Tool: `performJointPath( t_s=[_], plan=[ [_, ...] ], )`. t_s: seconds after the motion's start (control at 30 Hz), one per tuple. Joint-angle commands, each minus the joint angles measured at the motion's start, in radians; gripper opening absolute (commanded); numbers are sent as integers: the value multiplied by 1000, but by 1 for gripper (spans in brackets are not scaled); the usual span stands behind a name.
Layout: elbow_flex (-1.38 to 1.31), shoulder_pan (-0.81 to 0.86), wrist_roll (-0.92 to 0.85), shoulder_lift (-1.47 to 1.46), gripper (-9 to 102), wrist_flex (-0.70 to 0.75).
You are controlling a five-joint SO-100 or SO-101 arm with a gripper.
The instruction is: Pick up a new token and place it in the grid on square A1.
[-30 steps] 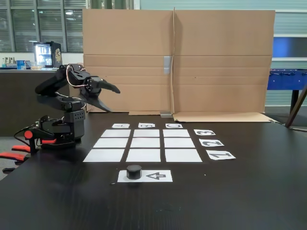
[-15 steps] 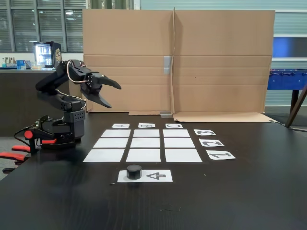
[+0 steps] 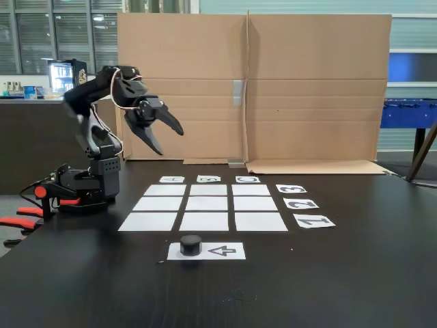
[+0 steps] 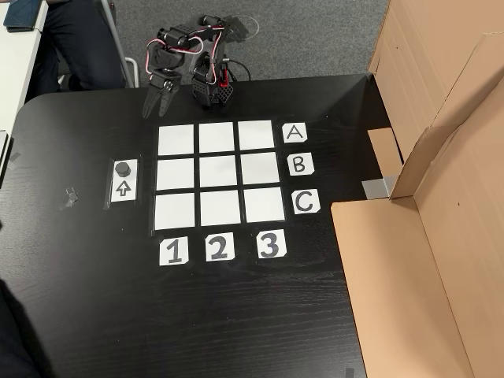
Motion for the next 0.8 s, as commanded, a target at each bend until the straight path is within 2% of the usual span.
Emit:
performJointPath(
  t_s=[0.0, 0.3, 0.77],
  plan=[
    [-149, 9, -8, -152, 33, 40],
    [-454, 75, -60, -540, 34, 143],
    [-598, 184, -164, -850, 34, 144]
  ],
)
